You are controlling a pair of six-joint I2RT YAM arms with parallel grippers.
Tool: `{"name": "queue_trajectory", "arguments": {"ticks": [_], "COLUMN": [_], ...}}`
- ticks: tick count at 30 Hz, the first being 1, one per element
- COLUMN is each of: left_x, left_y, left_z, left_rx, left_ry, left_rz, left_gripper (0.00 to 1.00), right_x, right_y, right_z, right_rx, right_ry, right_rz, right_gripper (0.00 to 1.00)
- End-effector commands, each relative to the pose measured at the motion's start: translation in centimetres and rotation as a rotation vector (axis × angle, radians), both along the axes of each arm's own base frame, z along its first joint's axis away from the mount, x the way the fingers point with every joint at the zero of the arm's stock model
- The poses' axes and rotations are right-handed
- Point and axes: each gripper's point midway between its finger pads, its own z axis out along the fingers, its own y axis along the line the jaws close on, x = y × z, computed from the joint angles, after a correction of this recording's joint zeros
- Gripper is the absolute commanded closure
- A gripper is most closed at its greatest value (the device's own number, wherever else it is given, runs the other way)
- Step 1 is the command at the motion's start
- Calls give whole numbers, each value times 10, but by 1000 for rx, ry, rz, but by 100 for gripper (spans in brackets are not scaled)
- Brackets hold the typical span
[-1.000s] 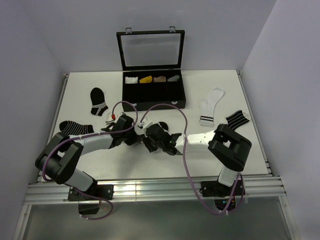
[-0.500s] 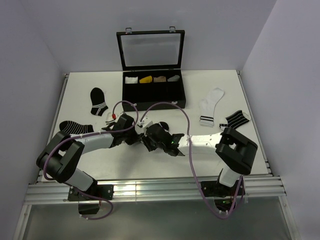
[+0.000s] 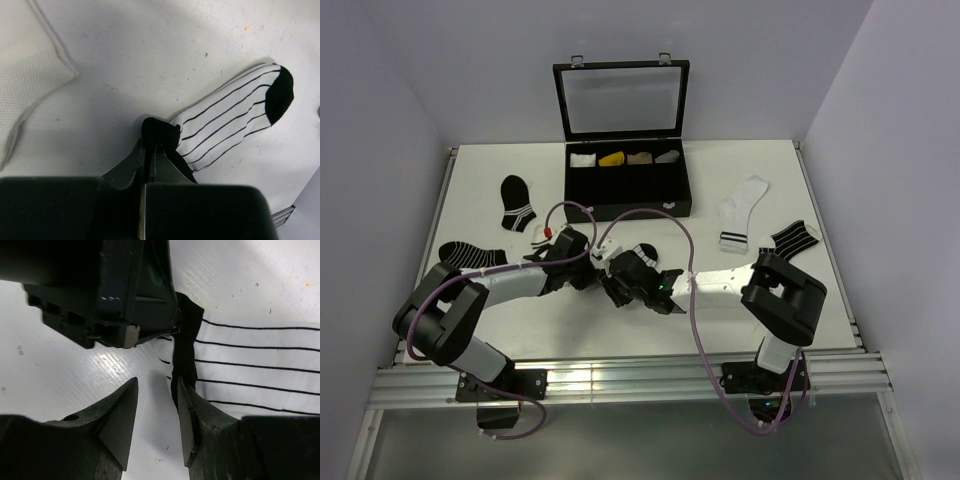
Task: Roll the socks
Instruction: Roll the sock at the center of the board.
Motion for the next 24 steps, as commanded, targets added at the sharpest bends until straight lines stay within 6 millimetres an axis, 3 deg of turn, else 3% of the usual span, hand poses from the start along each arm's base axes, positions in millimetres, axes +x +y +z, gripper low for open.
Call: {"name": "queue_trajectory", "arguments": {"ticks": [1, 12, 24], "left_x": [1, -1, -1], "left_y": [-3, -2, -5], "left_z": [2, 1, 3], "left_rx": [3, 6, -5], "left_ry": [1, 4, 10], "left_rz": [-21, -22, -36], "left_gripper": [100, 99, 100], "right_x": [9, 14, 19], "right_y": [8, 5, -6], "right_z": [5, -2, -30], "right_rx": [10, -28, -143], "right_ry": [-30, -37, -18], "right_rz": [-21, -46, -81], "right_gripper": [55, 55, 55]}}
